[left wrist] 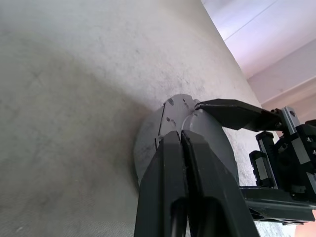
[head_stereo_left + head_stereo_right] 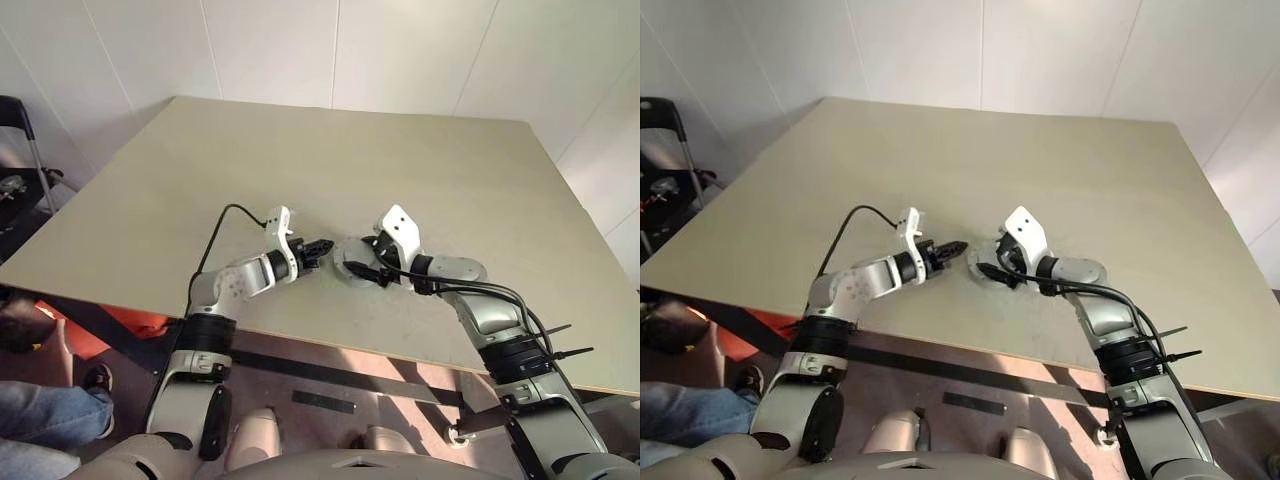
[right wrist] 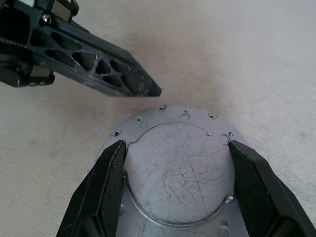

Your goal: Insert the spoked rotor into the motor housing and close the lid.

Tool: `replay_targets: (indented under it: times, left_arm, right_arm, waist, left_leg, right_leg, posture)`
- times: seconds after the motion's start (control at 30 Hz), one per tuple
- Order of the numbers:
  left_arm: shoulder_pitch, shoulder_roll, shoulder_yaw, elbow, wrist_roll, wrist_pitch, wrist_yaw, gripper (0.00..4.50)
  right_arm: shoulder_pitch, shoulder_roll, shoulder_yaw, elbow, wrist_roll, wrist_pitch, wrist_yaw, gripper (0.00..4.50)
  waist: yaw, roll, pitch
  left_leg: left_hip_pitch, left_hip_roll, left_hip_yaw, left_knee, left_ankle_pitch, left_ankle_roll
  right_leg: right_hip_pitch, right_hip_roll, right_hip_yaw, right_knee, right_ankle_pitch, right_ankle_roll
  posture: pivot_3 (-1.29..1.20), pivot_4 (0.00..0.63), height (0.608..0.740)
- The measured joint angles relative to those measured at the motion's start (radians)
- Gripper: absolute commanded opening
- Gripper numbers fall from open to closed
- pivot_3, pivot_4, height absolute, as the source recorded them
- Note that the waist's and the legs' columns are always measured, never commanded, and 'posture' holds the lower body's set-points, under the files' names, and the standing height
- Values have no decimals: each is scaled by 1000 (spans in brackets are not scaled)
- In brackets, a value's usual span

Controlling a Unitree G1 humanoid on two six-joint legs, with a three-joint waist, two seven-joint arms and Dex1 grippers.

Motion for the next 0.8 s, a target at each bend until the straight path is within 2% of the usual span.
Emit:
replay_targets:
  times: [0.43, 0.57, 0.8]
  left_arm:
    - [-61, -9, -23, 73, 33, 45, 15, 18]
    - [-61, -8, -26, 69, 39, 45, 16, 0]
    - [-60, -5, -27, 59, 42, 51, 16, 0]
  right_arm:
    - [4, 0, -1, 1, 0, 9, -22, 3171]
    - [-2, 0, -9, -2, 8, 46, -17, 4477]
    - [35, 0, -66, -98, 89, 140, 14, 4477]
  waist:
    - [3, -1, -2]
    - [3, -1, -2]
    - [2, -1, -2]
  left_leg:
    - [4, -1, 0, 0, -3, 1]
    - [5, -1, 0, 0, -3, 1]
    - [1, -1, 0, 0, -3, 2]
  right_leg:
    - [5, -2, -1, 0, 0, 0]
    - [6, -2, -1, 0, 0, 0]
    - [2, -2, -2, 0, 0, 0]
  posture:
    - [0, 0, 740]
    - [0, 0, 740]
    - [0, 0, 740]
